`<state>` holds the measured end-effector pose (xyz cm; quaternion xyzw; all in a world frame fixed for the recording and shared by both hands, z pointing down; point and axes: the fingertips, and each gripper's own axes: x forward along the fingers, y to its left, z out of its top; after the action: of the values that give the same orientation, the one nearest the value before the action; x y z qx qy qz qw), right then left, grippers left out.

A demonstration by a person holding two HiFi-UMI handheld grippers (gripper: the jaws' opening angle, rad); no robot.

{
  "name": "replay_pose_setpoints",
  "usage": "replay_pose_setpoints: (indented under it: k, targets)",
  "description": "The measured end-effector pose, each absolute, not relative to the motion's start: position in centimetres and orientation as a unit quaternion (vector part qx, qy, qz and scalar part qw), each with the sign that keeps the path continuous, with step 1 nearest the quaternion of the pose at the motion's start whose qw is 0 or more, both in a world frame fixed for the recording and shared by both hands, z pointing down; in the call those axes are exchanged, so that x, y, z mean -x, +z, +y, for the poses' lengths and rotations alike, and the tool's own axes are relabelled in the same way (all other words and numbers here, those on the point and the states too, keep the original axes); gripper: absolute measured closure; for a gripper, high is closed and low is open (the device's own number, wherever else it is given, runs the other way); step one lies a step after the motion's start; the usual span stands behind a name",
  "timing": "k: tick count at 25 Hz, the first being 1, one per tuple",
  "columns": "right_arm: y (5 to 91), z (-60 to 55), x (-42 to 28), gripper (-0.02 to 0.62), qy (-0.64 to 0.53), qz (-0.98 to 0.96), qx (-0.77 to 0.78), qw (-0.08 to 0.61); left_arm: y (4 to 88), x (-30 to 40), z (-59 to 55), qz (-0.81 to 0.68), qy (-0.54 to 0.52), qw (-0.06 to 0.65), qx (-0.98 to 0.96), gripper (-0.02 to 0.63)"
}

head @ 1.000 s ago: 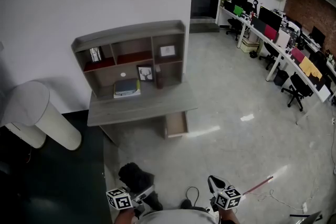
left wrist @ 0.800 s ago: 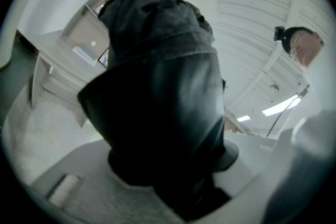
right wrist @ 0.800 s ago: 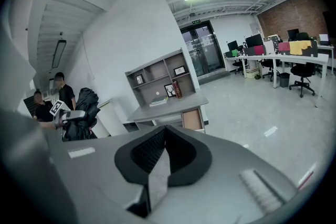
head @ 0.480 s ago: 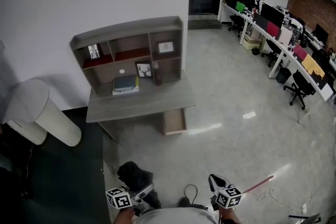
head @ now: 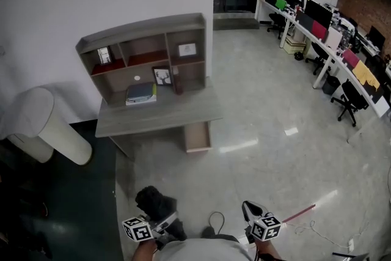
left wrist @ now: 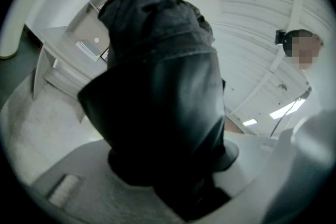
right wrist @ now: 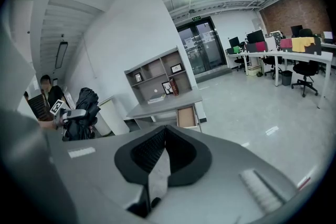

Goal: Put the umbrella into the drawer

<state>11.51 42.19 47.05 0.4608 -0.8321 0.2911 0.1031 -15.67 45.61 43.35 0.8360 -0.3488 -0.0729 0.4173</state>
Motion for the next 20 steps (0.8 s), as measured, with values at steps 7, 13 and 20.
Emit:
replay_pose_setpoints:
  k: [7, 13, 20]
  targets:
    - [47.5, 41.8, -13.7, 0.589, 0.288, -0.84, -0.448, 0.109, 43.7, 12.4, 45.2, -0.347, -0.076, 0.419, -0.835, 0.377]
    - [48.5, 41.3, -13.5, 0.589, 0.302, -0.836, -0.447, 0.104, 44.6, 11.8, 44.2, -0.346, -0.068, 0.427, -0.833, 0.377]
    - [49.3, 39.3, -12.1, 0.589, 0.309, -0.829, -0.454, 0.112, 45.2, 12.7, 40.7, -0.333, -0.067, 0.434, -0.835, 0.377]
